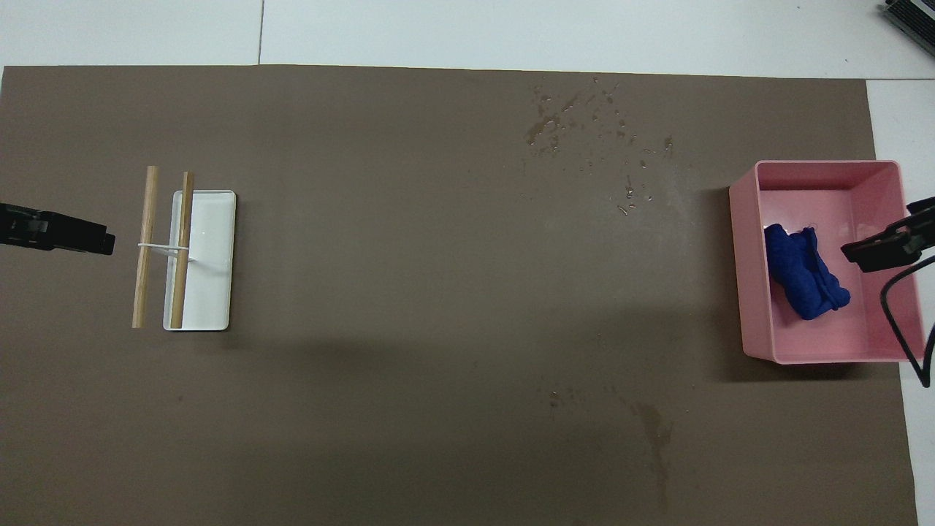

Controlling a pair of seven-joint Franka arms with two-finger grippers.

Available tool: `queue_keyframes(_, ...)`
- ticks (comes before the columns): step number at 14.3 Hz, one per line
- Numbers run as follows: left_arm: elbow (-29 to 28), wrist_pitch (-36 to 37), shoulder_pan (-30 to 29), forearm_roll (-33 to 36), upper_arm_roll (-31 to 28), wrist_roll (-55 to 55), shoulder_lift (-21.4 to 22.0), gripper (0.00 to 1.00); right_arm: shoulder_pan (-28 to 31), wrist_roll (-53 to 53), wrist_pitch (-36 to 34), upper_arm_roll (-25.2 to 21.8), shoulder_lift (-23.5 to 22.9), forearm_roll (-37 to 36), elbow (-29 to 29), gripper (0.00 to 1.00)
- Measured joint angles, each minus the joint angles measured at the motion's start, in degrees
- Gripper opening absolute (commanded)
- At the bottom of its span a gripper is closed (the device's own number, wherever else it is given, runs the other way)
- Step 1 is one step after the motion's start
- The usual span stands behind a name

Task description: Wipe water with towel using both arms

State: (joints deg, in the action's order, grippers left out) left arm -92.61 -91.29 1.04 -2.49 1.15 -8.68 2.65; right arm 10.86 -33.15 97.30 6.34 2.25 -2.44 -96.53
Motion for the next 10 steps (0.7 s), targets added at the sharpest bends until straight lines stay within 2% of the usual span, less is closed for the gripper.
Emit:
queue_keyframes(3,-0.1,2.1,0.1,0.0,0.1,0.0,0.0,1.00,-0.3,12.7,-5.5,5.0,4.5,1.9,0.1,1.00)
queue_keyframes(5,-0.2,2.2,0.2,0.0,0.1,0.0,0.0,1.00,-0.3,16.9,-6.8,6.2,5.9,2.1,0.0,1.00)
queue_keyframes(10,-0.3,2.2,0.1,0.0,-0.1,0.0,0.0,1.00,-0.1,18.2,-6.2,5.9,4.4,2.1,0.8,1.00)
